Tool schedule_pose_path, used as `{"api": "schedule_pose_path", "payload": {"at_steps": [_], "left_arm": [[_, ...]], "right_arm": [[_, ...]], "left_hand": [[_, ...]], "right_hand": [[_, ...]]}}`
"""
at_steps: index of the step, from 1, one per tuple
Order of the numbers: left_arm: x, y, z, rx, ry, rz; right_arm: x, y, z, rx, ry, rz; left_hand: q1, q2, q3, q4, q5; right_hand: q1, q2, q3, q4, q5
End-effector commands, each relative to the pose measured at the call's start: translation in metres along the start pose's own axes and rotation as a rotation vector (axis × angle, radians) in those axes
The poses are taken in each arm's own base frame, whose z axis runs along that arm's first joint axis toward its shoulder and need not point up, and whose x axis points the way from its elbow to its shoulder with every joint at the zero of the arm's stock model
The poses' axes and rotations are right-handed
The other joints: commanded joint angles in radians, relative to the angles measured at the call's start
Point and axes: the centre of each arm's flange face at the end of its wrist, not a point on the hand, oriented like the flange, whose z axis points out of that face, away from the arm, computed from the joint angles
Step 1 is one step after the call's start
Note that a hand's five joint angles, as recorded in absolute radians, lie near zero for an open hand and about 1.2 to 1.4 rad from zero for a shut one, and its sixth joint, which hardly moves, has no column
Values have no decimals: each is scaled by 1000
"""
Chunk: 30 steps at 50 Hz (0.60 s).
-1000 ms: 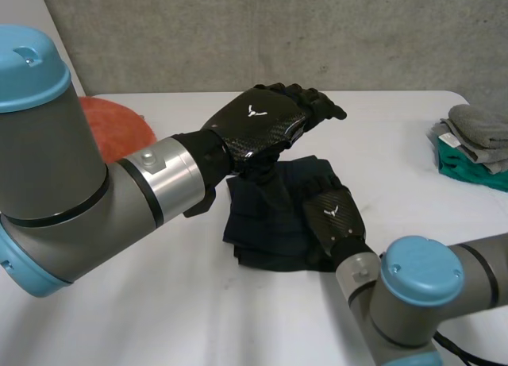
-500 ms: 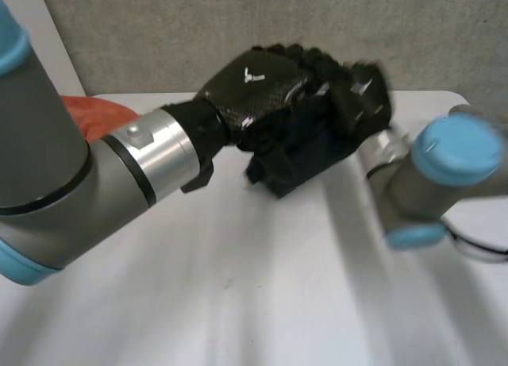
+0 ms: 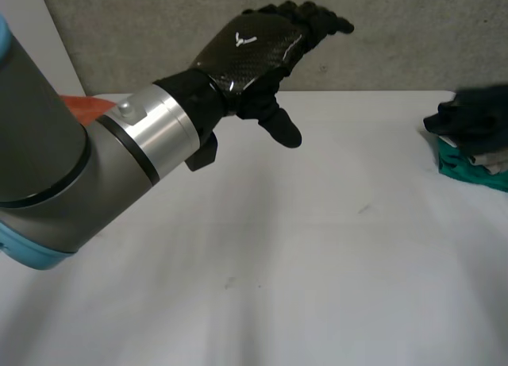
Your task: Fold the laundry.
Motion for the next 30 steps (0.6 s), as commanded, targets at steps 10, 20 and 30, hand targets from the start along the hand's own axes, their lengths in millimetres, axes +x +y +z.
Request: {"api": "schedule_pose_path", "payload": {"at_steps": [10, 20, 30], "left_arm": [[0, 9, 4, -18, 4, -6], [19, 6, 1, -16, 45, -18], [31, 9, -3, -34, 66, -30]], "right_arm": [[31, 45, -37, -135, -57, -20], [39, -57, -54, -194, -7, 165], [125, -92, -112, -511, 351, -153]], "left_hand": [[-2, -6, -7, -2, 2], [-5, -8, -10, -5, -1], [-11, -14, -16, -10, -7]], "right_hand": [[-924, -1003, -1015, -1024, -994], [-924, -1003, -1015, -1024, -994], [-924, -1003, -1015, -1024, -994]]}}
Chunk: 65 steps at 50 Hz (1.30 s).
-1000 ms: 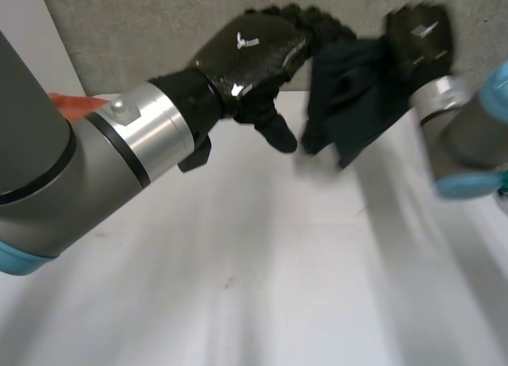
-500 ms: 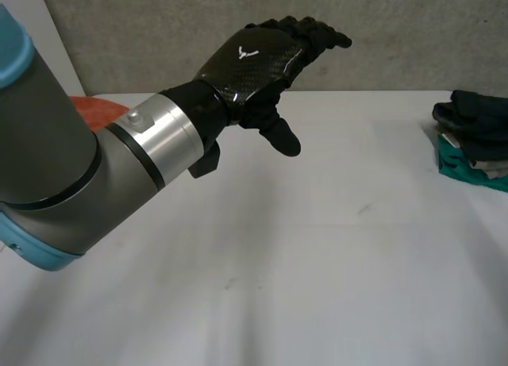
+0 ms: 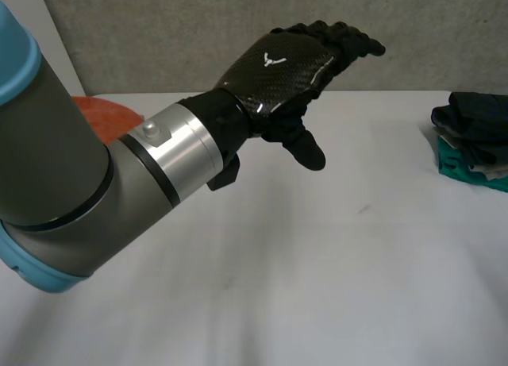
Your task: Fold the laundry.
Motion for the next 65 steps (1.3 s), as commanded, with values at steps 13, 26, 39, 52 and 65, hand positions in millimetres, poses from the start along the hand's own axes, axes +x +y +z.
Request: {"api": "schedule_pose_path", "payload": {"at_steps": [13, 26, 39, 52, 65], "left_arm": [[-26, -83, 1, 244, -207, 60], [-239, -23, -68, -98, -826, 322], [-358, 160, -92, -350, -885, 612], [-378, 226, -86, -293, -773, 638], [-292, 68, -32, 15, -792, 628]], "right_arm": [[-5, -158, -27, 459, 455, -438], [-251, -95, -100, 529, -374, -322], [-317, 47, -159, 173, -623, -494], [-309, 73, -171, 84, -601, -549], [-307, 66, -168, 100, -577, -553]], "left_hand": [[-11, -14, -16, -10, -7], [-5, -8, -10, -5, -1], [-46, -50, -51, -46, -42], [1108, 1105, 1103, 1109, 1112], [1175, 1171, 1170, 1175, 1179]], "right_hand": [[-52, -38, -36, -36, -43], [-52, -38, -36, -36, -43], [-52, -38, -36, -36, -43], [-52, -38, -36, -36, -43], [-52, -38, -36, -36, -43]]}}
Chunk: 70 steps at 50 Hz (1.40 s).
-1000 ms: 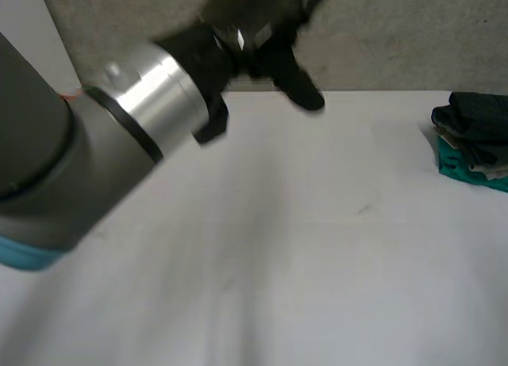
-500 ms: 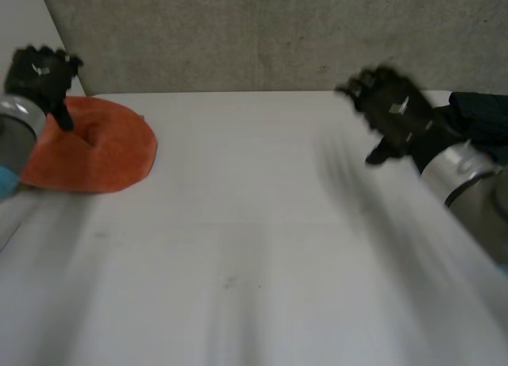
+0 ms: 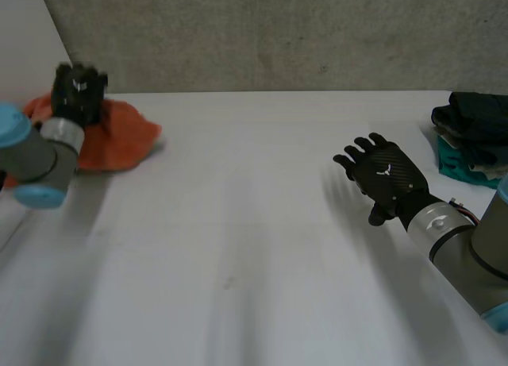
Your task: Fold the laundry.
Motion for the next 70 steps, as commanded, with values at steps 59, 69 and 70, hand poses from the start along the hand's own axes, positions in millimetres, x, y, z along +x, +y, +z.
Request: {"api": "schedule_pose_path", "payload": {"at_steps": [59, 69, 70], "left_arm": [[80, -119, -214, -501, 324, -418], [90, -77, -207, -574, 346, -286], [90, -75, -207, -577, 349, -277]], "right_arm": [[-9, -28, -30, -258, -175, 30], [-37, -31, -28, -232, -237, 6], [-37, -30, -28, -233, -234, 5]], "left_hand": [[-576, -636, -624, -656, -568], [-435, -495, -482, -515, -427], [-441, -500, -488, -521, -433]], "right_hand": [[-52, -38, -36, -36, -43], [-52, -38, -36, -36, -43], [-52, -38, -36, -36, -43]]}}
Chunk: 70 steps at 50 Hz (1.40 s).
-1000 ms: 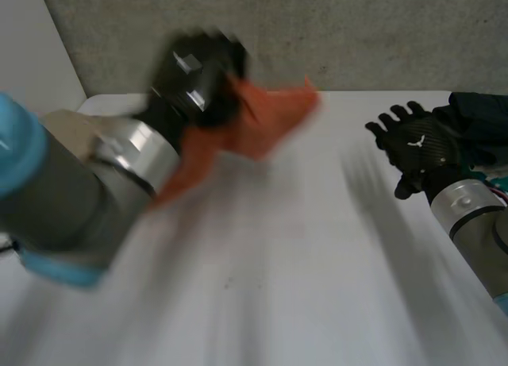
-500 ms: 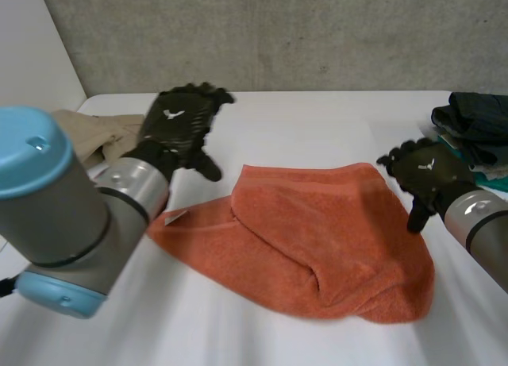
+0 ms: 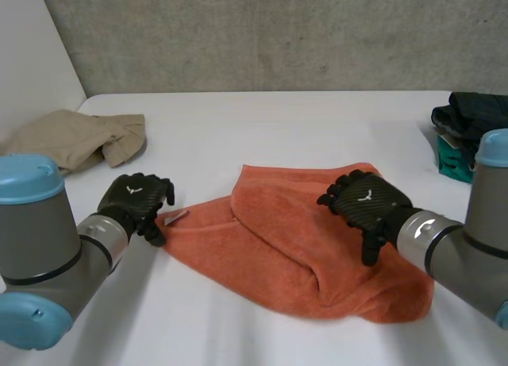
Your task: Fold the laundry.
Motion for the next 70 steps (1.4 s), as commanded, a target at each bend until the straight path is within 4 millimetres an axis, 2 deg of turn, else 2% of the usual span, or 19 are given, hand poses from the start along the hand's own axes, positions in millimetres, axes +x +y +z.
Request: {"api": "schedule_pose_path", "payload": {"at_steps": [1, 11, 13, 20, 27, 32, 37, 39, 40, 43, 49, 52, 55, 61, 64, 67, 68, 69, 70], "left_arm": [[-6, 21, 16, -61, -10, 73], [-8, 31, 30, -59, -20, 89], [-7, 32, 32, -57, -20, 91], [-6, 35, 38, -59, -14, 92], [-5, 24, 40, -19, -20, 101], [-11, 6, 46, 40, -41, 105], [-17, -20, 46, 122, -65, 109], [-20, -36, 46, 182, -81, 110], [-21, -41, 46, 204, -87, 111], [-24, -65, 49, 307, -111, 113], [-20, -121, 49, 515, -134, 123], [-23, -148, 46, 601, -151, 121], [-25, -165, 44, 652, -165, 122], [-29, -192, 38, 727, -208, 107], [-20, -191, 36, 724, -186, 105], [-9, -179, 36, 682, -148, 109], [-5, -172, 37, 657, -136, 111], [4, -153, 37, 583, -102, 117], [8, -141, 37, 538, -82, 120]], "right_arm": [[-12, 1, 4, 8, -4, -15], [-14, 8, 10, -15, 8, -14], [-14, 9, 10, -17, 7, -14], [-16, 10, 11, -5, 11, -16], [-24, 6, 17, 7, -20, -25], [-41, -11, 23, 14, -92, -23], [-51, -8, 29, -105, -207, 43], [-53, -6, 31, -142, -241, 57], [-54, -4, 34, -170, -260, 66], [-46, -8, 42, -171, -237, 64], [-32, -16, 51, -88, -144, 92], [-13, -34, 34, -33, -21, 82], [-2, -51, 1, 2, 61, 52], [-11, -51, -40, -17, 63, 2], [-19, -49, -57, -13, 54, -29], [-18, -51, -56, 21, 78, -22], [-17, -51, -55, 28, 85, -21], [-16, -51, -53, 34, 91, -20], [-16, -51, -52, 42, 99, -24]], "left_hand": [[86, 91, 91, 87, 91], [121, 126, 126, 122, 126], [191, 197, 196, 192, 196], [807, 813, 812, 808, 812], [808, 813, 813, 809, 812], [808, 813, 813, 809, 812], [808, 813, 813, 809, 812], [808, 813, 813, 809, 812], [808, 813, 813, 809, 812], [808, 813, 813, 809, 812], [808, 813, 813, 809, 812], [808, 813, 813, 809, 812], [808, 813, 813, 809, 812], [808, 813, 813, 809, 812], [808, 813, 813, 809, 812], [808, 813, 813, 809, 812], [808, 813, 813, 809, 812], [808, 813, 813, 809, 812], [535, 540, 540, 536, 540]], "right_hand": [[-52, -38, -36, -36, -43], [-52, -38, -36, -36, -43], [-52, -38, -36, -36, -43], [-52, -38, -36, -36, -43], [-52, -38, -36, -36, -43], [-52, -38, -36, -36, -43], [-52, -38, -36, -36, -43], [176, 191, 192, 193, 185], [550, 564, 566, 566, 559], [1167, 1181, 1183, 1183, 1176], [1169, 1184, 1185, 1186, 1178], [1169, 1184, 1185, 1186, 1178], [1169, 1184, 1185, 1186, 1178], [1169, 1184, 1185, 1186, 1178], [1169, 1184, 1185, 1186, 1178], [1169, 1184, 1185, 1186, 1178], [1169, 1184, 1185, 1186, 1178], [1169, 1184, 1185, 1186, 1178], [1169, 1184, 1185, 1186, 1178]]}}
